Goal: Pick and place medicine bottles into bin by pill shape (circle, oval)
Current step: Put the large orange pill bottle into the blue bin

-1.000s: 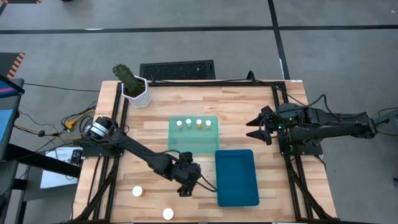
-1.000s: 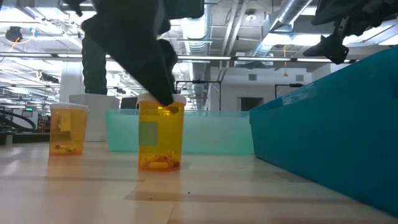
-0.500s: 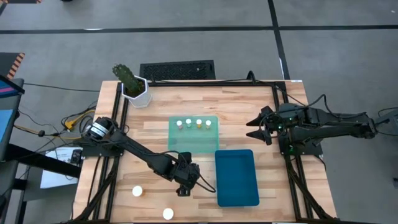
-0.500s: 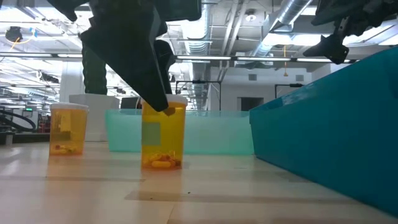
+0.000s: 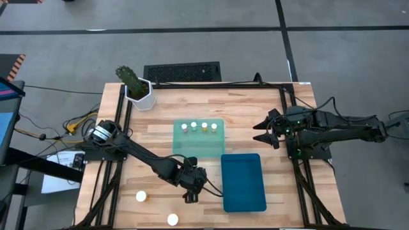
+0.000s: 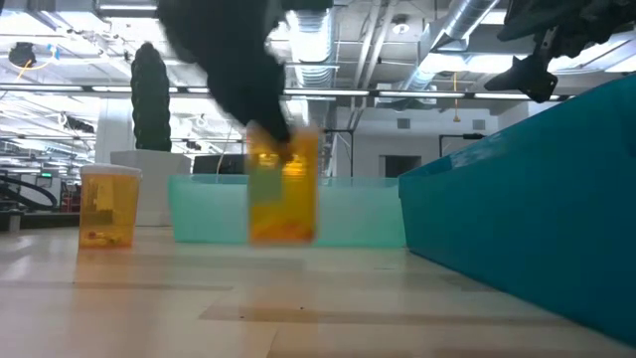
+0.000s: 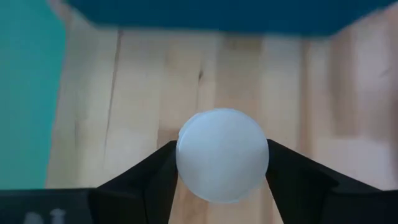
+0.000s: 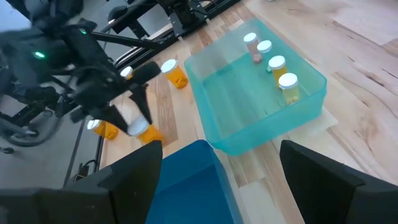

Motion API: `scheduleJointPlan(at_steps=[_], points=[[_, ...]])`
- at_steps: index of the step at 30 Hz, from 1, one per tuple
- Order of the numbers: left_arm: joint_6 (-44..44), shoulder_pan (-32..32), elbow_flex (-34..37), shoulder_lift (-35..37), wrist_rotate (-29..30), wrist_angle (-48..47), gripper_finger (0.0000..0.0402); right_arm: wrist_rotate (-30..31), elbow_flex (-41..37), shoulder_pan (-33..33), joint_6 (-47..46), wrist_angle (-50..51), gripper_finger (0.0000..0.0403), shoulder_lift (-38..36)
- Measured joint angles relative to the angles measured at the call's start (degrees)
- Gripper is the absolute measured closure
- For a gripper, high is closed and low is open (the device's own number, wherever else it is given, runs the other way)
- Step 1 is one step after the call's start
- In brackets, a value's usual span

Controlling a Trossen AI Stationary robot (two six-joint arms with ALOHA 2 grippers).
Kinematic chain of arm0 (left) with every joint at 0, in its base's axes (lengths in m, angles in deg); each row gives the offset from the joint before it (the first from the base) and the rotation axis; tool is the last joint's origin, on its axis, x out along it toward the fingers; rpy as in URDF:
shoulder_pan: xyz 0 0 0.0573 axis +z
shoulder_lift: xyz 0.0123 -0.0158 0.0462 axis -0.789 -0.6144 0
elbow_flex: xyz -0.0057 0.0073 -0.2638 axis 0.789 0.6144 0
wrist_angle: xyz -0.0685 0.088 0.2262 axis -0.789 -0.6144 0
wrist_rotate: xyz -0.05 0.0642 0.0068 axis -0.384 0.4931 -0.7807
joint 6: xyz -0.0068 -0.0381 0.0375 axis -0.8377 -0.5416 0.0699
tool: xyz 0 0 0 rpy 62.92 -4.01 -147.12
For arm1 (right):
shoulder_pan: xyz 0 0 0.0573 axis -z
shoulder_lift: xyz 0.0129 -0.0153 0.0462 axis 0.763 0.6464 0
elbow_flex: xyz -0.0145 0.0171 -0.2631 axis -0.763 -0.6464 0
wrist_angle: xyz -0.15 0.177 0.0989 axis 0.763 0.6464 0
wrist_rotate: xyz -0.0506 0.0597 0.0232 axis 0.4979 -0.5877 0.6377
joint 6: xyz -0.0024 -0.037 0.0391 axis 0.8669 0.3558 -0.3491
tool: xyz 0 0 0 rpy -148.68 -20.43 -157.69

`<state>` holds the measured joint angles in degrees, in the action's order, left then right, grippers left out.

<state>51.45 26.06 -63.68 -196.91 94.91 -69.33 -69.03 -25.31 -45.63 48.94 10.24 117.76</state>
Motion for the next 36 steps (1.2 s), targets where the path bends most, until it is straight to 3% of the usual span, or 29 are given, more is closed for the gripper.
scheduleJointPlan(at_steps=[10, 15, 30, 36], points=[[4.93, 2.53, -17.49, 0.00, 8.15, -12.57, 0.0190, 0.01, 0.00, 0.00, 0.00, 0.00, 0.0069, -0.01], [8.74, 4.83, -24.04, 0.07, 9.35, -11.93, 0.0188, 0.02, -0.02, 0.00, -0.01, 0.00, 0.0069, 0.00], [21.47, 12.95, -24.97, -0.05, 6.31, 6.42, 0.0187, 0.02, -0.02, 0.00, -0.02, 1.66, 0.0069, -0.02], [22.86, 13.51, -25.65, -5.08, 2.49, 9.74, 0.0187, 0.02, -0.02, 0.21, -0.02, 1.80, 0.0069, 0.00]])
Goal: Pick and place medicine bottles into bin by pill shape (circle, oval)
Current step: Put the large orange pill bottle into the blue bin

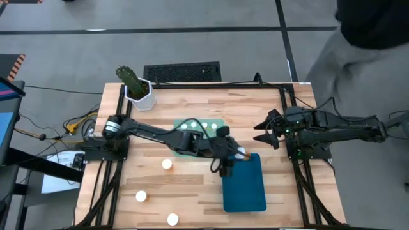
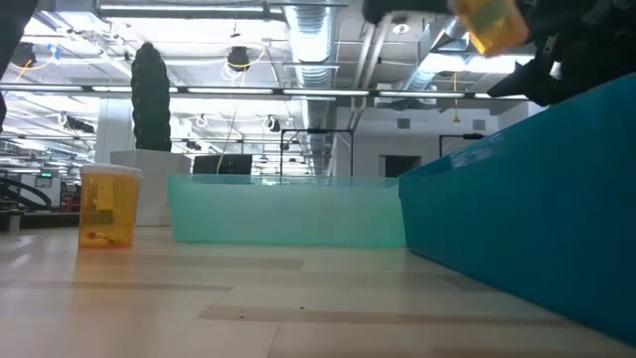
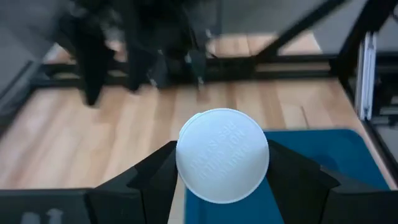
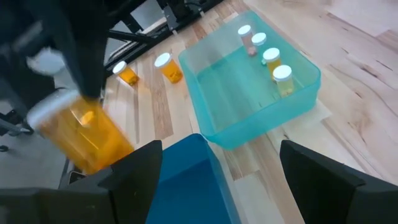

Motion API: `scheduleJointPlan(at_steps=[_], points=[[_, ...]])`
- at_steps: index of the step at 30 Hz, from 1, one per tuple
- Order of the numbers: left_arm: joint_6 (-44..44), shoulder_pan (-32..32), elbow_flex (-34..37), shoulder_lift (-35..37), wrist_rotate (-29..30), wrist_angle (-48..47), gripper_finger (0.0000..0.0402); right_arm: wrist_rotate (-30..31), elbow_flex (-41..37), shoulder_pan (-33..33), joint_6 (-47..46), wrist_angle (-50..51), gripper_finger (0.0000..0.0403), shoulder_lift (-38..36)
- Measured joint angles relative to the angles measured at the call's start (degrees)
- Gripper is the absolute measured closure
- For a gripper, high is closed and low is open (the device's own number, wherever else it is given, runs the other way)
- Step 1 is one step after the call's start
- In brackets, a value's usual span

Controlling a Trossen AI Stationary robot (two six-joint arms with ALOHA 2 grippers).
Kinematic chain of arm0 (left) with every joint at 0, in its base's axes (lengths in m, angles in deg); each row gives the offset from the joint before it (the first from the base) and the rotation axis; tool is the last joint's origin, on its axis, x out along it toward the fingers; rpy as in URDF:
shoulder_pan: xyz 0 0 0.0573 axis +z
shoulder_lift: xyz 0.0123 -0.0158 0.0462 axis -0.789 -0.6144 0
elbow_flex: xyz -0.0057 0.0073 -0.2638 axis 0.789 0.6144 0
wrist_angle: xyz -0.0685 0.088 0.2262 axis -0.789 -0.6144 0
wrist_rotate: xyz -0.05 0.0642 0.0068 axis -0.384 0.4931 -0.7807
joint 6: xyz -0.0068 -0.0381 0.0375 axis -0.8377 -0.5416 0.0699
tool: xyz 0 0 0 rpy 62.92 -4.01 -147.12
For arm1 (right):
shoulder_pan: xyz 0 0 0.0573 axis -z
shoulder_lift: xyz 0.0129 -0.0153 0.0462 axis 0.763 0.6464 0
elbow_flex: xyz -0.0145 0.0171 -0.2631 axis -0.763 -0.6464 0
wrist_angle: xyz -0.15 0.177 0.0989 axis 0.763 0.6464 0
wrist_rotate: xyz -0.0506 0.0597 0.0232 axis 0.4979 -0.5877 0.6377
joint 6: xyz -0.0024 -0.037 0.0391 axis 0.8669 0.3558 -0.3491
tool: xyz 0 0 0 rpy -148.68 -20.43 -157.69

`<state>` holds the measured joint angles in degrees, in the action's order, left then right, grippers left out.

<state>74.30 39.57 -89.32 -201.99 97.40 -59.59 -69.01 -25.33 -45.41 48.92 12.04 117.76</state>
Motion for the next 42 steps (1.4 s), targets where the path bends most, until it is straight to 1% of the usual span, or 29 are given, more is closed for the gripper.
scheduleJointPlan(at_steps=[4, 8, 9, 15, 18, 22, 27, 35, 39, 42], points=[[0.70, -0.41, -2.53, -4.52, -0.47, 0.27, 0.0187, 0.02, -0.02, -0.04, 0.00, 0.73, 0.0069, 0.06], [2.19, -0.34, -6.94, -9.72, -3.42, -0.13, 0.0187, 0.02, -0.02, -0.04, -0.02, 0.75, 0.0069, 0.05], [2.45, -0.32, -8.00, -10.92, -3.39, -2.01, 0.0187, 0.02, -0.02, -0.02, -0.02, 0.77, 0.0069, 0.05], [5.71, -0.31, -16.17, -18.50, -3.54, -6.03, 0.0187, 0.04, -0.02, 0.00, -0.02, 1.48, 0.0069, 0.05], [5.78, -0.21, -20.21, -22.44, -3.56, -10.27, 0.0187, 0.04, -0.02, 0.00, -0.02, 1.66, 0.0069, 0.05], [7.15, -0.15, -24.53, -25.78, -3.81, -14.29, 0.0187, 0.04, -0.02, 0.00, -0.02, 1.85, 0.0069, 0.03], [7.55, 0.31, -24.78, -26.89, -4.19, -16.78, 0.0187, 0.04, -0.02, 0.00, -0.02, 2.12, 0.0069, 0.04], [7.46, 2.05, -24.30, -26.81, -4.38, -17.01, 0.0187, 0.04, -0.02, 0.00, 0.00, 2.39, 0.0069, 0.02], [7.48, 2.81, -24.30, -26.79, -5.95, -17.53, 0.0187, 0.04, -0.02, 0.00, 0.00, 2.38, 0.0069, 0.02], [7.51, 3.02, -24.30, -26.79, -6.02, -17.23, 0.0187, 0.05, -0.02, 0.00, 0.01, 2.38, 0.0069, 0.02]])
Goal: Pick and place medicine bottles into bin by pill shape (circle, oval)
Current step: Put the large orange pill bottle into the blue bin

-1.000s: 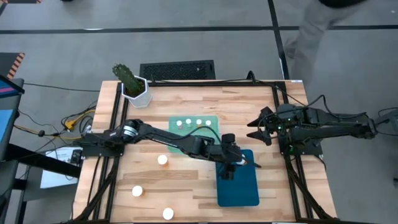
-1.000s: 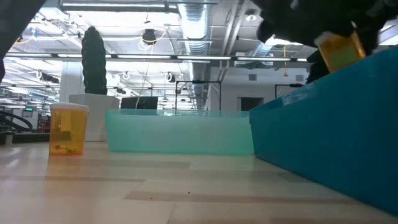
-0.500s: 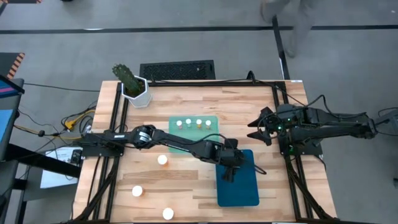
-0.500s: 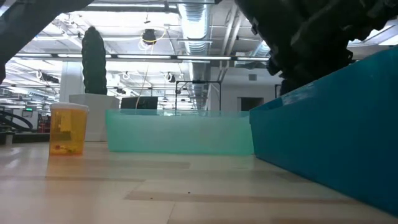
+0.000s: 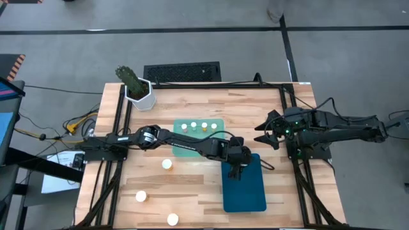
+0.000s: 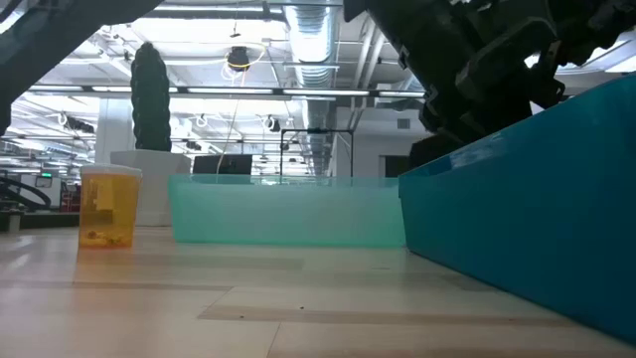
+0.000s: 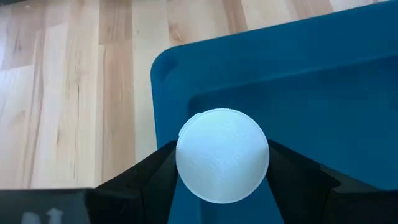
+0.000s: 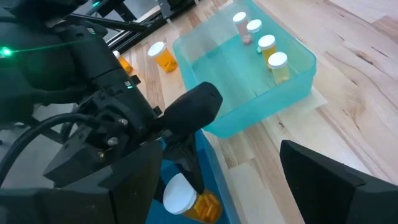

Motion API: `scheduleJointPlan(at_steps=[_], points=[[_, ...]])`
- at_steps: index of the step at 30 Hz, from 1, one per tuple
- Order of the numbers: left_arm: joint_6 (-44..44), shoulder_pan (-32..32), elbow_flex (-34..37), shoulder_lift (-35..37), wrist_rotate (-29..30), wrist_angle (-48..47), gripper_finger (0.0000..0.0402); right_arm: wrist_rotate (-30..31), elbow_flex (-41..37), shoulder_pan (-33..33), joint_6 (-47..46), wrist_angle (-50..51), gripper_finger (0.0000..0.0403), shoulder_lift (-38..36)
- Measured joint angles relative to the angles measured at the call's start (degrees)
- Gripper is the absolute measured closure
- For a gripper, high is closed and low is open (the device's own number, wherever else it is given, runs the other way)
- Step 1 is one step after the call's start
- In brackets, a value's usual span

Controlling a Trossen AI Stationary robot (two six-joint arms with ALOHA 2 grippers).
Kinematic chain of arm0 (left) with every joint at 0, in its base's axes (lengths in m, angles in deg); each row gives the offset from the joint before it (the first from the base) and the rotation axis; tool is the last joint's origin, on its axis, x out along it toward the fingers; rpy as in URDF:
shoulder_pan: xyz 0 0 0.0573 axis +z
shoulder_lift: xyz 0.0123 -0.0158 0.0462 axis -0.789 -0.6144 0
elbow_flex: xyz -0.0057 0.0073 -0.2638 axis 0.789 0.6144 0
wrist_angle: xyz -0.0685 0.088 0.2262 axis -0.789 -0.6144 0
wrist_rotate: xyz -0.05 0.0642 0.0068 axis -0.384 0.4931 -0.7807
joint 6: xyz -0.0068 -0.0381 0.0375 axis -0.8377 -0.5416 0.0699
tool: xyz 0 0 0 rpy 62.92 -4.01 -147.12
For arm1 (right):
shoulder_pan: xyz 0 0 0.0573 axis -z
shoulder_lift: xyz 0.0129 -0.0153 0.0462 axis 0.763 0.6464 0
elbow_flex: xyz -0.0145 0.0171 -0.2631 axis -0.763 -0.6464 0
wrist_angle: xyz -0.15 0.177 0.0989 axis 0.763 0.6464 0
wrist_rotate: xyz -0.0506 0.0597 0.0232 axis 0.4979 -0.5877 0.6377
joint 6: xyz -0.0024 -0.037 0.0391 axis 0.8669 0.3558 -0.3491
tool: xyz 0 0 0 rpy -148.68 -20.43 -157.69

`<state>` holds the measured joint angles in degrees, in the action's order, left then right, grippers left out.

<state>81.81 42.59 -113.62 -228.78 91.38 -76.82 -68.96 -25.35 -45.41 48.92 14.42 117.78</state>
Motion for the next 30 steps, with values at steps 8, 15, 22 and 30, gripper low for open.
scheduleJointPlan(at_steps=[8, 15, 22, 30], points=[[1.26, 0.01, 0.00, 0.00, -1.45, -0.50, 0.0186, -0.01, 0.00, 0.00, 0.04, -0.01, 0.0069, 0.00], [1.52, 0.14, 0.02, 0.00, -1.45, -0.52, 0.0177, 0.02, 0.00, 0.00, 0.21, -0.01, 0.0069, 0.00], [2.14, 0.25, 0.02, 0.00, -1.56, -0.52, 0.0173, 0.02, 0.00, 0.00, 0.19, -0.01, 0.0069, 0.00], [2.20, 0.25, 0.02, 0.00, -1.50, -0.52, 0.0172, 0.02, 0.00, 0.00, 0.19, -0.03, 0.0069, 0.00]])
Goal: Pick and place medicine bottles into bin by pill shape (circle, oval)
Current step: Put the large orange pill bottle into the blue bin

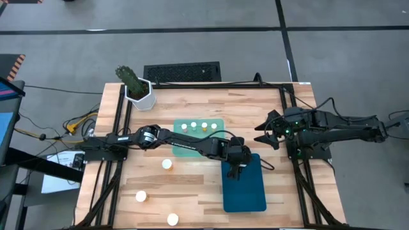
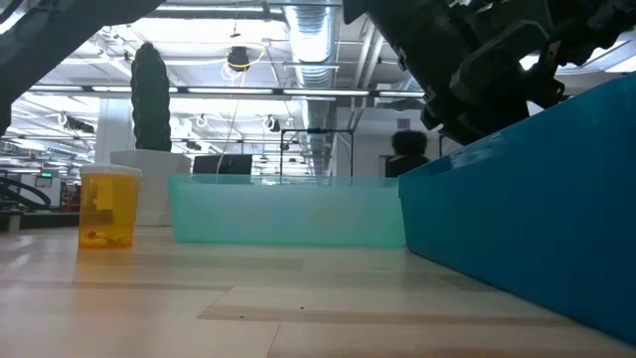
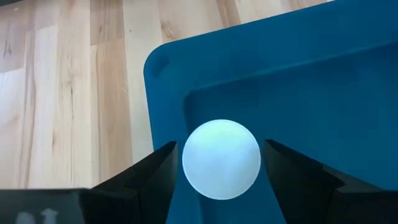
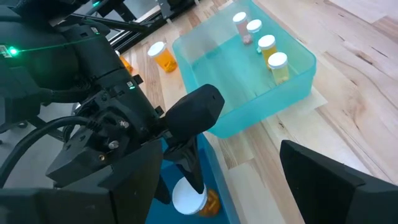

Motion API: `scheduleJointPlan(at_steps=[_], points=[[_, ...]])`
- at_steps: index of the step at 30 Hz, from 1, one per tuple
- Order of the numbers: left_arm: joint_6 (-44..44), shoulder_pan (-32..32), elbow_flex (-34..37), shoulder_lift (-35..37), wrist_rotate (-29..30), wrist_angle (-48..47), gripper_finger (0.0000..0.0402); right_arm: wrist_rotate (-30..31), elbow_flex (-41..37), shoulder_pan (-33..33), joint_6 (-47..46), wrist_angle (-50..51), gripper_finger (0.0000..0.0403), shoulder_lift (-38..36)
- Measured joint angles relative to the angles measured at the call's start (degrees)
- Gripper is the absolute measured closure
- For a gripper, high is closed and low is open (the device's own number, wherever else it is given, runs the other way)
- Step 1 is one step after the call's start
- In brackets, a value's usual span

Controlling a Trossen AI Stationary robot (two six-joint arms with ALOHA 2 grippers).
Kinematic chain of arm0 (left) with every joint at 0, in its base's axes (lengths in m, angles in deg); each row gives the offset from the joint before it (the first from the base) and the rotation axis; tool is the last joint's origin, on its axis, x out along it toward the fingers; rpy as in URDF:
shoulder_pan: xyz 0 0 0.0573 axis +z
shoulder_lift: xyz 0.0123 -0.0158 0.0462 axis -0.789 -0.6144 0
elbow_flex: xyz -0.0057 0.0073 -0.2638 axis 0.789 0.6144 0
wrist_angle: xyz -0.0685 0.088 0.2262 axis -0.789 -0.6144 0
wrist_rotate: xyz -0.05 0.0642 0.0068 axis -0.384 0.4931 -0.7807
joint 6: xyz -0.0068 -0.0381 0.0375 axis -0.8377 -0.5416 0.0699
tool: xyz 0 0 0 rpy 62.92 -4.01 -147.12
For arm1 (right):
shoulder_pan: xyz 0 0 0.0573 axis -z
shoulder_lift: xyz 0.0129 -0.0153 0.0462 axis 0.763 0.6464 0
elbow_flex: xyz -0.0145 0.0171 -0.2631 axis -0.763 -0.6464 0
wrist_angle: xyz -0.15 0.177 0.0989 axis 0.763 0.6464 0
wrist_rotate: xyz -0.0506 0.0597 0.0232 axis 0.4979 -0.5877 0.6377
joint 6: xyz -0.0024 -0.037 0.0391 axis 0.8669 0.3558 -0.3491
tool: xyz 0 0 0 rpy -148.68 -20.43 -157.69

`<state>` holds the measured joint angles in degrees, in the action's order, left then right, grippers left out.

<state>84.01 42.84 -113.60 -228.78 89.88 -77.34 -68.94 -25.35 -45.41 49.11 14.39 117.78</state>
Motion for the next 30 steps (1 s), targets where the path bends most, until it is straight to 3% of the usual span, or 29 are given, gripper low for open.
scheduleJointPlan(at_steps=[7, 14, 24, 30], points=[[-0.19, 0.00, -0.50, 0.02, 0.24, -0.17, 0.0172, 0.00, 0.02, 0.00, -0.02, 0.02, 0.0069, 0.00], [-2.03, -0.32, -6.43, 1.37, 0.41, -6.52, 0.0172, 0.00, 0.02, -0.02, -0.04, 0.04, 0.0069, 0.00], [-8.68, -4.17, -6.03, 10.53, 1.84, -32.55, 0.0166, 0.00, 0.04, -0.07, 0.63, 0.38, 0.0069, 0.02], [-13.93, -9.68, -5.75, 12.42, 1.79, -48.80, 0.0102, 0.00, 0.04, -0.07, 0.70, 0.39, 0.0069, 0.01]])
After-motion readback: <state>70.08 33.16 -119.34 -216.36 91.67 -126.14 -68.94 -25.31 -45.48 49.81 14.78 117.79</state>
